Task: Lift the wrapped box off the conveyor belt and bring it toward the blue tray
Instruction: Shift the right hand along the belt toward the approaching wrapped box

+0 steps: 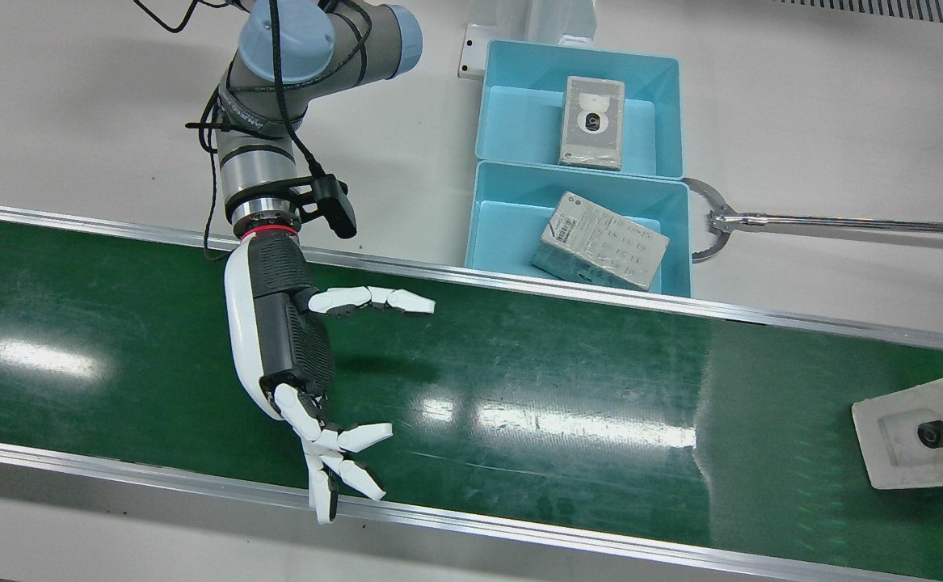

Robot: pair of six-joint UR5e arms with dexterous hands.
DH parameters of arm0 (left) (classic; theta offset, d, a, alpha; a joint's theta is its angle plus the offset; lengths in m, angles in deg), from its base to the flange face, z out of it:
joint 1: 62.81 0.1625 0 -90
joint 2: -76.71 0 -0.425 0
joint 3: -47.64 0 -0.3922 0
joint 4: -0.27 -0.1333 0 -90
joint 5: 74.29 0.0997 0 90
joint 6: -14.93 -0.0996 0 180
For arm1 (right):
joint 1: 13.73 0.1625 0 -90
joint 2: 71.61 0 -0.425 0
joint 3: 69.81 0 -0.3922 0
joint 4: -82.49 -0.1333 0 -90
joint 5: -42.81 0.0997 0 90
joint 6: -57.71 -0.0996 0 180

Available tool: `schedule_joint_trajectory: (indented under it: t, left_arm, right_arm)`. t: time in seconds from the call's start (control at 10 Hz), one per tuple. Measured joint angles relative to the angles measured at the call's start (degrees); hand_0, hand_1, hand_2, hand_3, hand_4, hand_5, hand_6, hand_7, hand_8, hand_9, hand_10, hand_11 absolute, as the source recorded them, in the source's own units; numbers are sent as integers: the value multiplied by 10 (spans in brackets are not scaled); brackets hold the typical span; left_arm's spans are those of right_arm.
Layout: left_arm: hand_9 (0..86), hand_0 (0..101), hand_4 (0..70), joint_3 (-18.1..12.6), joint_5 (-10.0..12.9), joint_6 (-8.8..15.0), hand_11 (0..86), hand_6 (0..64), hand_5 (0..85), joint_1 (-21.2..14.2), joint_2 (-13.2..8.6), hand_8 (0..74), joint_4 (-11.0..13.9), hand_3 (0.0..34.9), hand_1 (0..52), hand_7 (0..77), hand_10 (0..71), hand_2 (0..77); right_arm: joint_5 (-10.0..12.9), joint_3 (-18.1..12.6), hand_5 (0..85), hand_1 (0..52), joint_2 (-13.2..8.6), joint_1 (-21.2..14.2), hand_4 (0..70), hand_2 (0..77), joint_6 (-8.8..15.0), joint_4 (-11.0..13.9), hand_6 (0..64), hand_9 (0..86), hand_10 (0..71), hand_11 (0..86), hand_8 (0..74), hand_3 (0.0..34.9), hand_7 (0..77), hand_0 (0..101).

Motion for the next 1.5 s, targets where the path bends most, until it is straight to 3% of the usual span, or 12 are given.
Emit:
schedule_joint_trajectory:
  t: [0.1,0.2,0.3,0.4,0.5,0.7,0.8,0.9,1.0,1.1,1.5]
  left_arm:
    - [0,0,0,0,0,0,5,5,11,0,0,5,0,0,0,5,5,5]
    - [0,0,0,0,0,0,5,5,11,0,0,5,0,0,0,5,5,5]
    - [0,0,0,0,0,0,5,5,11,0,0,5,0,0,0,5,5,5]
    - [0,0,0,0,0,0,5,5,11,0,0,5,0,0,0,5,5,5]
    - [0,0,0,0,0,0,5,5,11,0,0,5,0,0,0,0,5,5]
    - [5,0,0,0,0,0,5,5,11,0,0,5,0,0,0,0,5,5]
    - [0,0,0,0,0,0,5,5,11,0,0,5,0,0,0,5,5,5]
    - [5,0,0,0,0,0,5,5,11,0,0,5,0,0,0,5,0,11]
    - [5,0,0,0,0,0,5,5,11,0,0,5,0,0,0,0,5,11]
    - [0,0,0,0,0,0,5,5,11,0,0,5,0,0,0,0,5,11]
    - [0,0,0,0,0,0,5,5,11,0,0,5,0,0,0,5,5,5]
  right_arm:
    - [-13,-1,344,235,-1,12,191,202,0,14,87,44,0,11,16,0,109,533]
    - [-25,-3,371,229,-4,23,191,273,0,28,93,60,0,11,27,0,131,532]
    - [-31,-4,371,229,-6,29,191,273,0,38,93,60,0,11,33,0,131,535]
    - [-33,-4,371,196,-8,31,191,218,0,40,93,60,0,11,33,0,131,523]
    - [-33,-3,371,196,-8,29,191,218,0,36,93,60,0,11,33,0,131,523]
    - [-32,-2,338,131,-9,19,169,60,1,29,93,44,0,11,16,0,109,492]
    - [-31,-1,327,142,-9,14,164,93,1,27,65,44,0,11,22,0,93,487]
    - [-31,1,327,142,-9,11,164,93,2,26,65,44,0,11,22,0,93,487]
    - [-31,4,327,175,-9,8,169,114,2,25,82,44,0,11,22,0,109,490]
    - [-31,6,327,158,-9,7,142,120,2,25,82,44,0,11,22,0,109,493]
    - [-30,9,311,164,-9,2,147,120,1,24,76,44,0,11,22,0,93,495]
